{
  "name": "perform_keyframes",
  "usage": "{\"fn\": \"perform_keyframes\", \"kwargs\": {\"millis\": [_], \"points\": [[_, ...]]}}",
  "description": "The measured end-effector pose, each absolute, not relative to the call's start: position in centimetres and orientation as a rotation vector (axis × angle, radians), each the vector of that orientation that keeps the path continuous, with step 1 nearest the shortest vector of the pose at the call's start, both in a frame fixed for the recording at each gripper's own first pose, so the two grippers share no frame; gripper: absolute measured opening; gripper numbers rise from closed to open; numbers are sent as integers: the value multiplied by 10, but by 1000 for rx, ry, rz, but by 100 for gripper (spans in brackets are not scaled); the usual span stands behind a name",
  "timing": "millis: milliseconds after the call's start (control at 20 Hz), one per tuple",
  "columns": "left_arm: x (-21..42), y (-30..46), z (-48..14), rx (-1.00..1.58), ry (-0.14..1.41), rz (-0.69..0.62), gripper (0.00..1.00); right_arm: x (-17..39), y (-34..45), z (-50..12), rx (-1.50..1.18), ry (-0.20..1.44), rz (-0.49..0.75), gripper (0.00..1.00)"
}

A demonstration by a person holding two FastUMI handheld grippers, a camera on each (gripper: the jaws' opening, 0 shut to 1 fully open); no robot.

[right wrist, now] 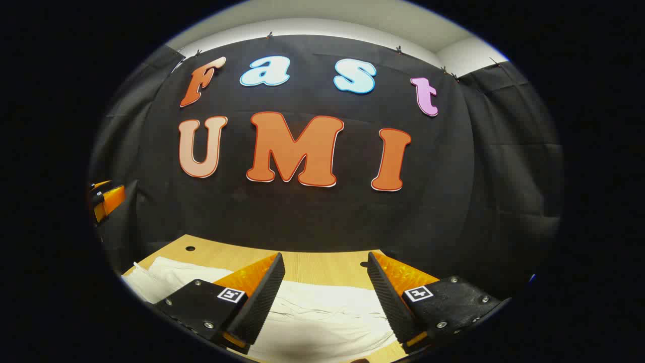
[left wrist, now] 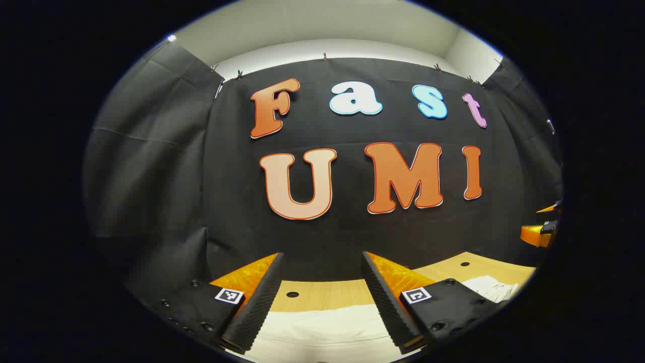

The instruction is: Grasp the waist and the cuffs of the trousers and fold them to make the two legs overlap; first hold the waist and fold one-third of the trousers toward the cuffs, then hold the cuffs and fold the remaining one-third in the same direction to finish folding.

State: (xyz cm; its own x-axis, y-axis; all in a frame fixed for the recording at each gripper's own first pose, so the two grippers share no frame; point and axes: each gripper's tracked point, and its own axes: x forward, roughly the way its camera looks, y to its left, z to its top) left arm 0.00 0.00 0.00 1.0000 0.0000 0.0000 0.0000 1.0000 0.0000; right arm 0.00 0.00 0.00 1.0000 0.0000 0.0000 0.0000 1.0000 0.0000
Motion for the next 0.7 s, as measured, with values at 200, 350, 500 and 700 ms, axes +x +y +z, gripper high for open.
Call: {"fn": "perform_keyframes", "kwargs": {"millis": [200, 350, 500, 700], "points": [[-9, 16, -6, 26, -7, -10, 98, -14, 15, 4, -8, -14, -17, 99], [-11, 21, -4, 19, -14, -22, 98, -20, 19, -3, -16, 5, -24, 99], [-10, 24, -2, 21, -15, -9, 99, -17, 16, -7, -31, 15, -31, 99], [0, 11, 8, 22, -31, 13, 98, -2, 11, -7, -35, 6, -9, 99]]}}
